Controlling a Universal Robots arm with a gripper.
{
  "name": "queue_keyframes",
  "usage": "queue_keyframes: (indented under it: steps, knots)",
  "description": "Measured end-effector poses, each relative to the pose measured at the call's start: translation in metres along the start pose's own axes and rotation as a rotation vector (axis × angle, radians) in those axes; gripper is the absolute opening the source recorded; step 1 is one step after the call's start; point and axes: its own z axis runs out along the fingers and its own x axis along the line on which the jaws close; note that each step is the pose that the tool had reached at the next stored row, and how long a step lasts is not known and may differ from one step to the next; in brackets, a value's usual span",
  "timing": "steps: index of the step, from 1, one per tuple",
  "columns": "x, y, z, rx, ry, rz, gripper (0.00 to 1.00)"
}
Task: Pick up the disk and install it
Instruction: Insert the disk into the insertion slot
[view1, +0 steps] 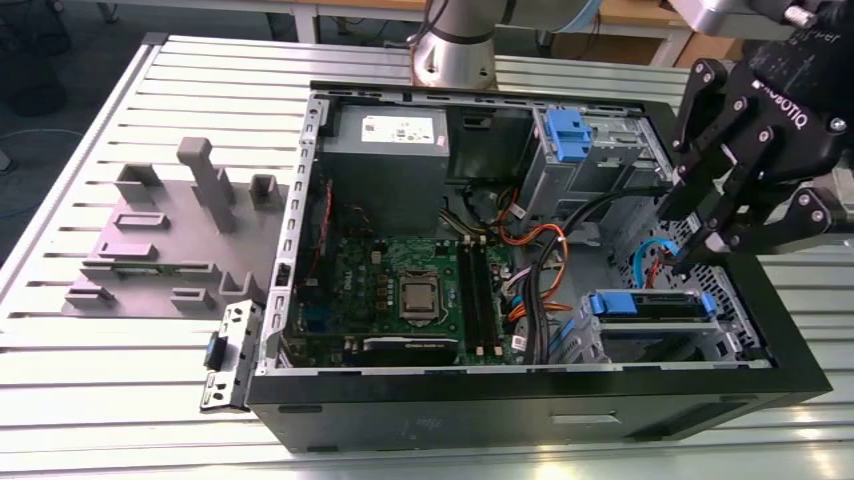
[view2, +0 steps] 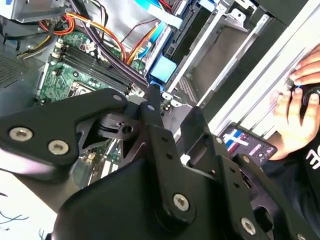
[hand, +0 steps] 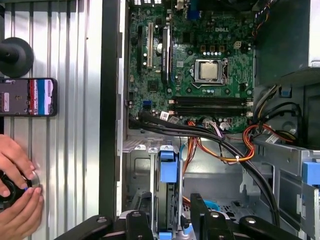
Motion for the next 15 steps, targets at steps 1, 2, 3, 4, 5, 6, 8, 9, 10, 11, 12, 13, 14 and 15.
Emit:
queue_keyframes:
  steps: [1,2,3,4,5,6,8,9,10,11,12,13,14,15]
  knots:
    - [0.0,0.0,0.0018,0.0,-0.0001,0.0,0.44]
    - [0.0,0.0,0.0036,0.0,0.0001,0.0,0.43]
    - [-0.0001,0.0001,0.0054,0.0,0.0,0.0,0.43]
    - [-0.0001,0.0001,0.0072,0.0,0.0001,0.0,0.36]
    - [0.0,0.0001,0.009,0.0,0.0001,0.0,0.3]
    - [0.0,0.0001,0.0107,0.0,0.0002,0.0,0.3]
    - [-0.0001,0.0001,0.0145,0.0,0.0,0.0,0.18]
    - [-0.0002,0.0001,0.0164,0.0,0.0,0.0,0.18]
    - [-0.0002,0.0001,0.0181,0.0,0.0001,0.0,0.12]
    - [-0.0003,0.0001,0.0199,0.0,0.0,0.0,0.11]
    - [-0.0003,0.0002,0.0217,0.0,0.0,0.0,0.11]
    - [-0.0003,0.0002,0.0235,0.0,0.0001,0.0,0.11]
    - [-0.0004,0.0002,0.0254,0.0,0.0001,0.0,0.11]
    - [-0.0004,0.0002,0.0272,0.0,0.0001,-0.001,0.11]
